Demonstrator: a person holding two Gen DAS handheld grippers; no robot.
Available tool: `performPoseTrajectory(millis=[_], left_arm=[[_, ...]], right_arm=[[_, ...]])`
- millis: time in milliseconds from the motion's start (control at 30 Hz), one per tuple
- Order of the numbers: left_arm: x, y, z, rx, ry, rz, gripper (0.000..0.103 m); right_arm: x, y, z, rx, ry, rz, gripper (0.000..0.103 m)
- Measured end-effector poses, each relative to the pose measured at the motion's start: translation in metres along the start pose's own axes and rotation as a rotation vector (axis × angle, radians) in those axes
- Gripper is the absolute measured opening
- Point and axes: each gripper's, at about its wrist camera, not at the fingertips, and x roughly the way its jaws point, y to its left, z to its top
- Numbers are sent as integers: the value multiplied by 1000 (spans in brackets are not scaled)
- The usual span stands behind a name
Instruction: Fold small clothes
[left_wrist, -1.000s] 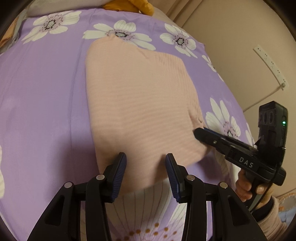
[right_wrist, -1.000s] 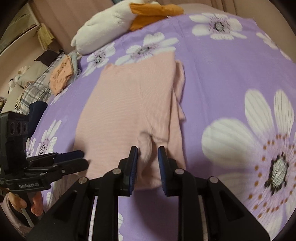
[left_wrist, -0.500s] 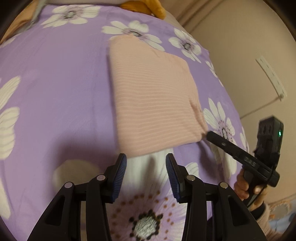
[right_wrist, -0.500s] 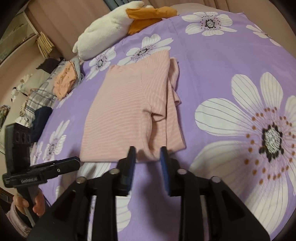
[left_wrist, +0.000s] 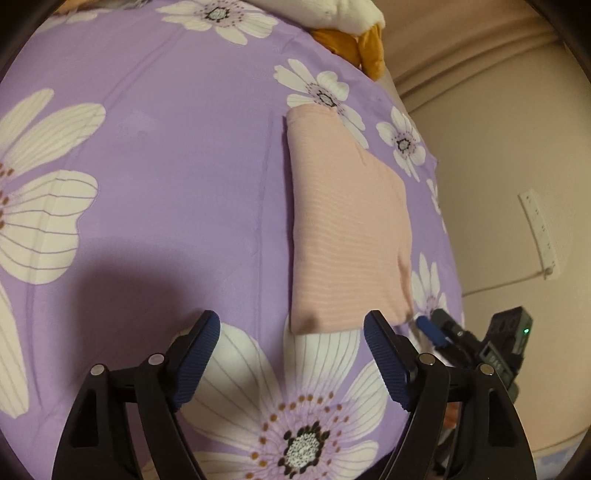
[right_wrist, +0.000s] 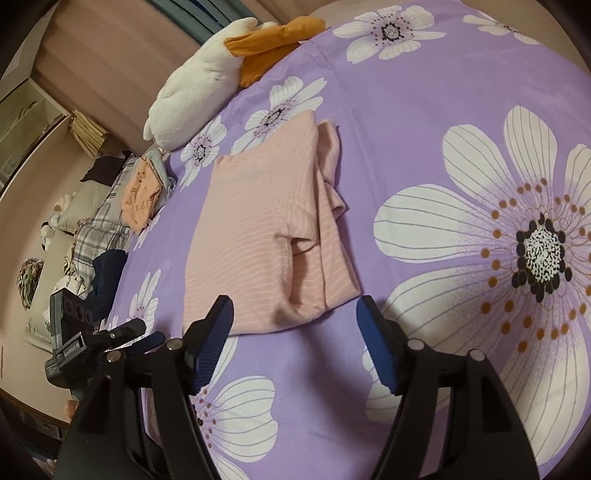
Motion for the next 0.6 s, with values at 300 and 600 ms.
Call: performPoseTrajectory(millis=[300,600], left_arm=[[18,4,16,-31,40,-90,86],[34,-1,33,-24,36,-129,93]], right_arm=[[8,-20,12,74,8,49,71],[26,-28,32,82,23,68,71]])
